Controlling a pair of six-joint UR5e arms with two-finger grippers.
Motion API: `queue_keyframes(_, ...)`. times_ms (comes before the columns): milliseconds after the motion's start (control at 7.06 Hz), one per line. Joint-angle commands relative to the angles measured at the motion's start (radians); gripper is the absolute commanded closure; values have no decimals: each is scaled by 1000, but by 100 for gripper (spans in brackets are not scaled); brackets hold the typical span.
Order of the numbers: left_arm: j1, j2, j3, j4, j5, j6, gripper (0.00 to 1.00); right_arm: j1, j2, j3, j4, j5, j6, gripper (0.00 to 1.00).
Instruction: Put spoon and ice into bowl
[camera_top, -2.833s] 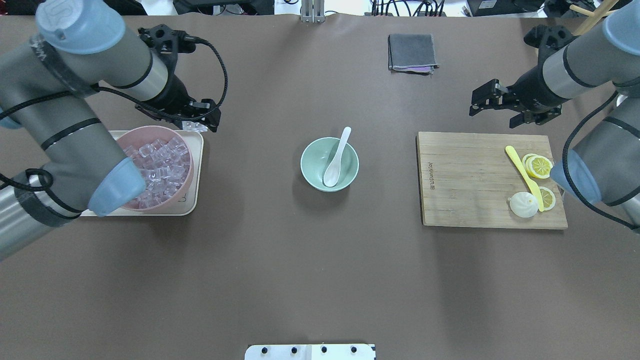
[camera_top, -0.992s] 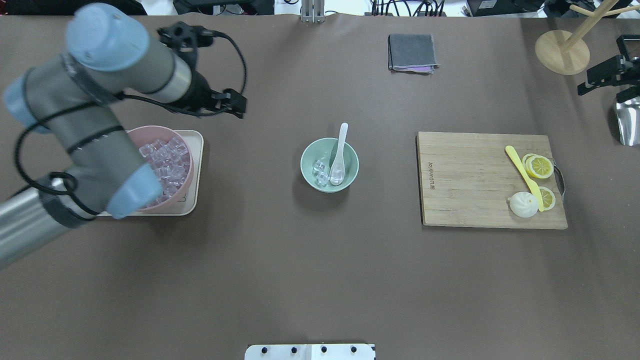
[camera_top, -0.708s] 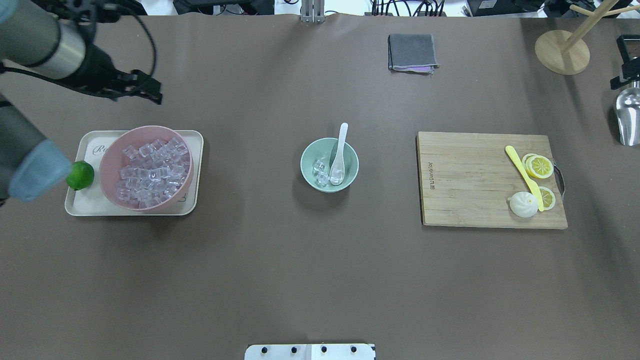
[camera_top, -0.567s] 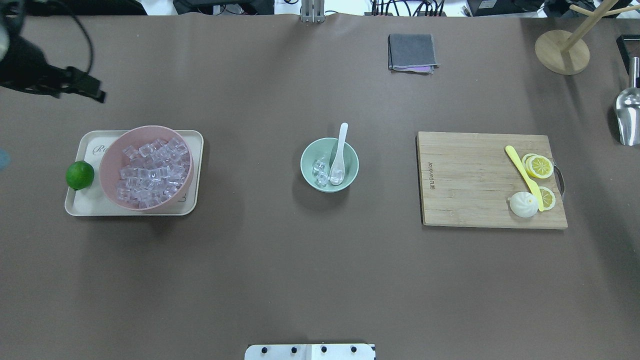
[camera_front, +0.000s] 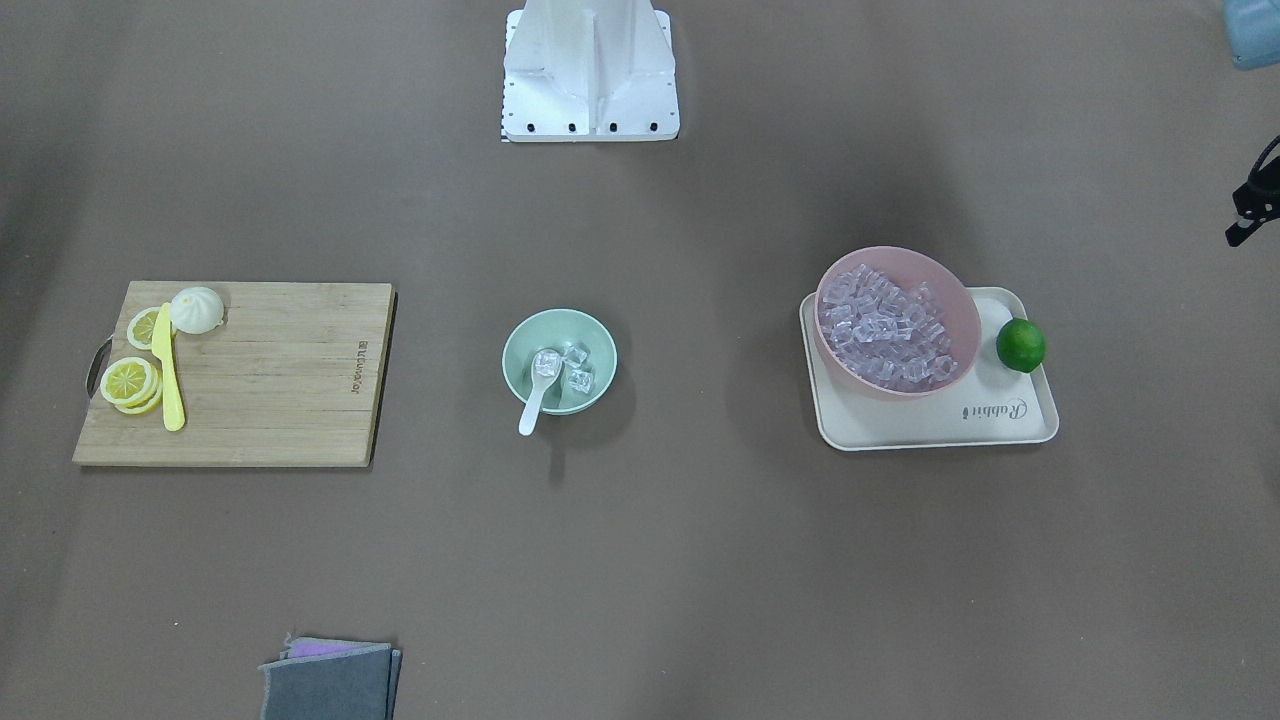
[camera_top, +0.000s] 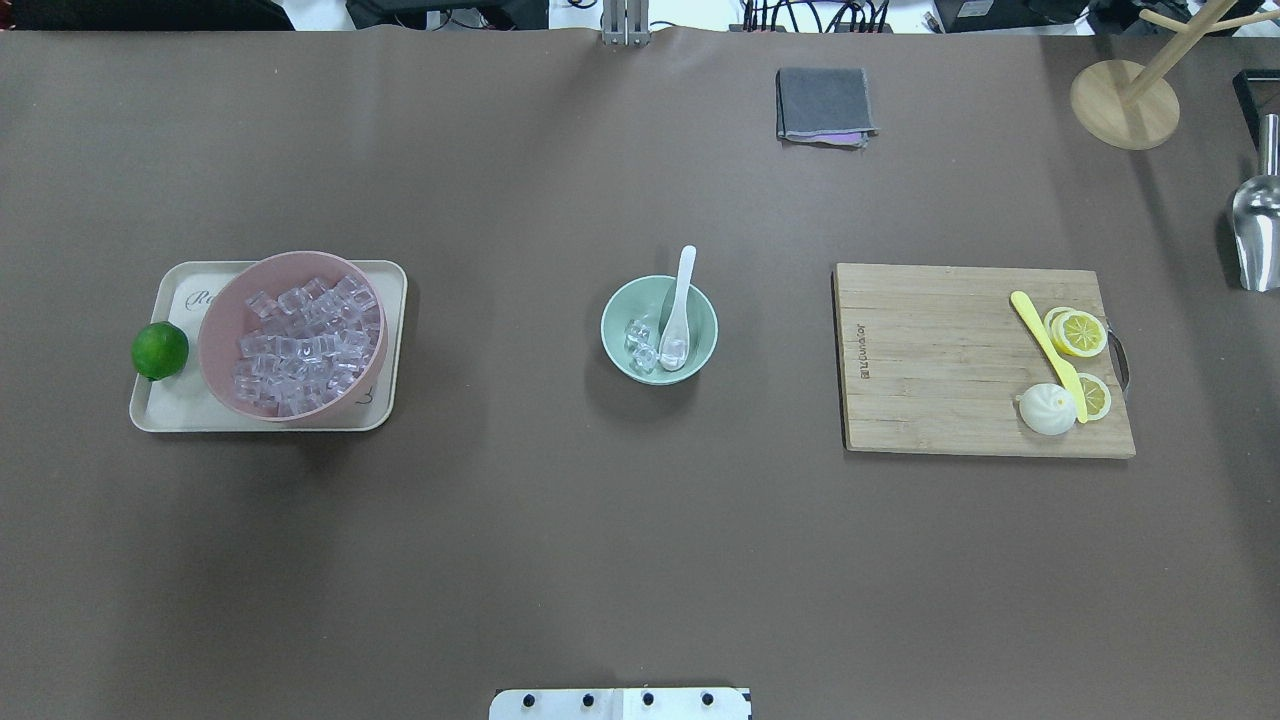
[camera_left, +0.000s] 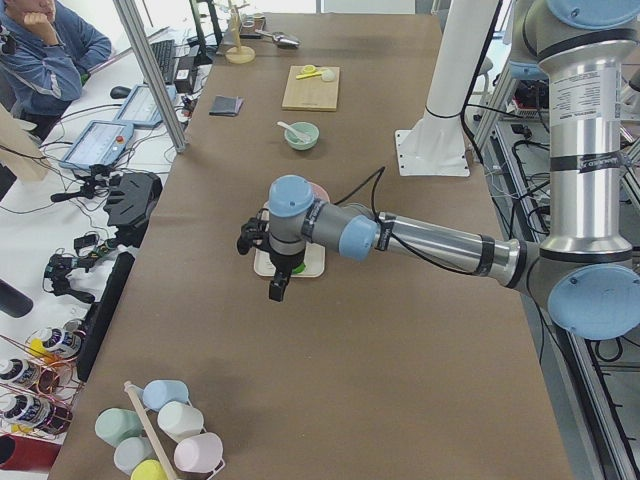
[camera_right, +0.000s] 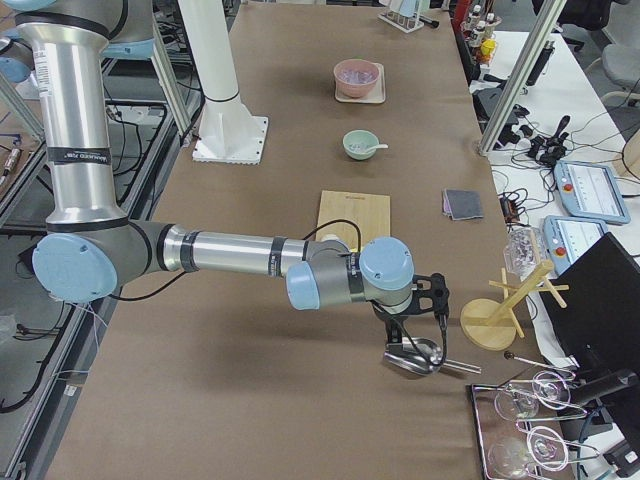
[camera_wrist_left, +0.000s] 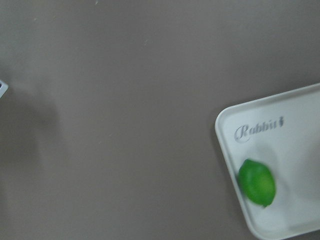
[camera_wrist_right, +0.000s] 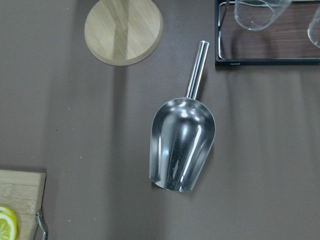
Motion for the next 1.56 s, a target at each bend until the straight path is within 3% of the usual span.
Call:
queue_keyframes(0,-34,19,66,-1,-5,53,2,27,-41,7,1,-8,-48,0)
queue_keyframes(283,-37,7,80,20,-156,-28,2,22,-58,5,1,-17,-61,0)
queue_keyframes(708,-36,-15,95,25,-149,-40,2,-37,-70,-1,-14,1,-85,0)
queue_keyframes(850,-37,-9,105,28,-153,-40,2,-44,-64,19,-82,1,-87,0)
queue_keyframes(1417,-40,-1,123,32,-160,-27,2,-45,-96,70,-89,1,-85,0)
